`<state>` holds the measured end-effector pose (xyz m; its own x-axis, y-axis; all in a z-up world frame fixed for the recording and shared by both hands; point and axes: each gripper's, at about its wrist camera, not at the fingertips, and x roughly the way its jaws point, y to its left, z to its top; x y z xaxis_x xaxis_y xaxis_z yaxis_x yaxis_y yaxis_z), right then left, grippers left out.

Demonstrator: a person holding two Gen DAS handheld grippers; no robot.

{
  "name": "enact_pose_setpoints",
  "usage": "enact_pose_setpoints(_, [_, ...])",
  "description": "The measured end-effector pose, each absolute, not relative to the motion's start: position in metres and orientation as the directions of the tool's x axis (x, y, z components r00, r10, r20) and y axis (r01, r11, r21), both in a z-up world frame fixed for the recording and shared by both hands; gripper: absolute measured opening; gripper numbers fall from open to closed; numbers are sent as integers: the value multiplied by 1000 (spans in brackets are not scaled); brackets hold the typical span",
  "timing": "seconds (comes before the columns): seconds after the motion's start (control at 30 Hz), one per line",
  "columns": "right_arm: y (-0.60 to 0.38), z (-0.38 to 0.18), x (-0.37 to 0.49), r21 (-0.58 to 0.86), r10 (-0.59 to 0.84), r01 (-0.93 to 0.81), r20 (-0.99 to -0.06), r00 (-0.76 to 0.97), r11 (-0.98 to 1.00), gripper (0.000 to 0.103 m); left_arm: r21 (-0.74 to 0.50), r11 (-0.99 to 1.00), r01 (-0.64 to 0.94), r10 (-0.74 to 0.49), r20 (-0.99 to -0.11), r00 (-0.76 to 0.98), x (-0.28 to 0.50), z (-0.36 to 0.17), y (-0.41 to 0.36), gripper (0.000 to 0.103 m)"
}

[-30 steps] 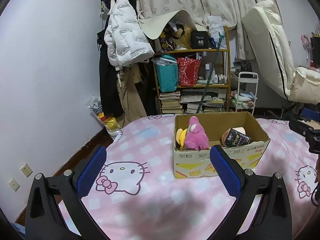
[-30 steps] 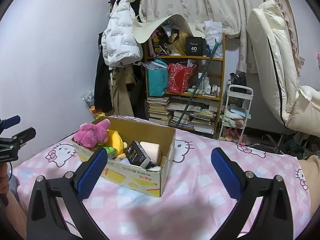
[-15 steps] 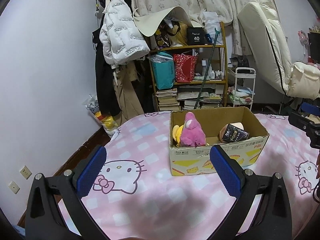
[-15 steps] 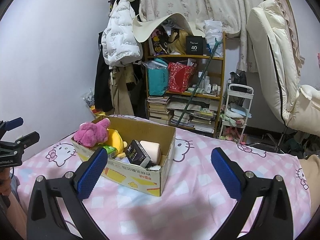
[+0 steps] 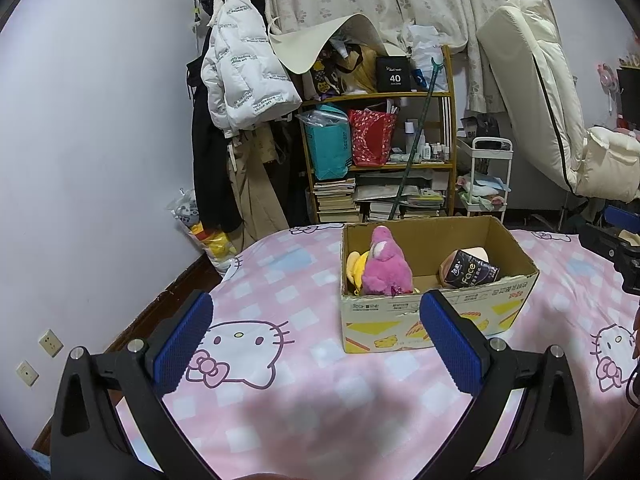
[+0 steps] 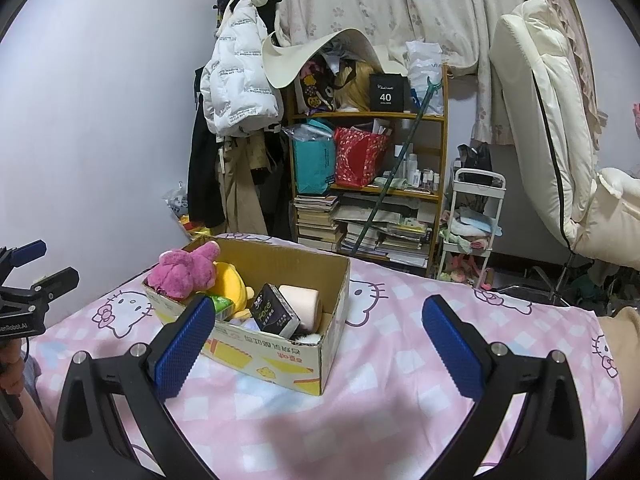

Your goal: Organize soft objects

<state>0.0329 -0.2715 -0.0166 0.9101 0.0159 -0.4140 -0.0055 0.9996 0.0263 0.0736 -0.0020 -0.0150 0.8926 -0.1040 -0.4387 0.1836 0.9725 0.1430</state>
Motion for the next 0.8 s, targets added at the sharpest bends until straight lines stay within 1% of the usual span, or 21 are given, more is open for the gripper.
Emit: enact_pose_setpoints(0.8, [-273, -26, 33, 30, 9, 4, -429, 903, 1000, 103, 133, 970, 204, -128, -435, 891, 68, -12, -6, 102])
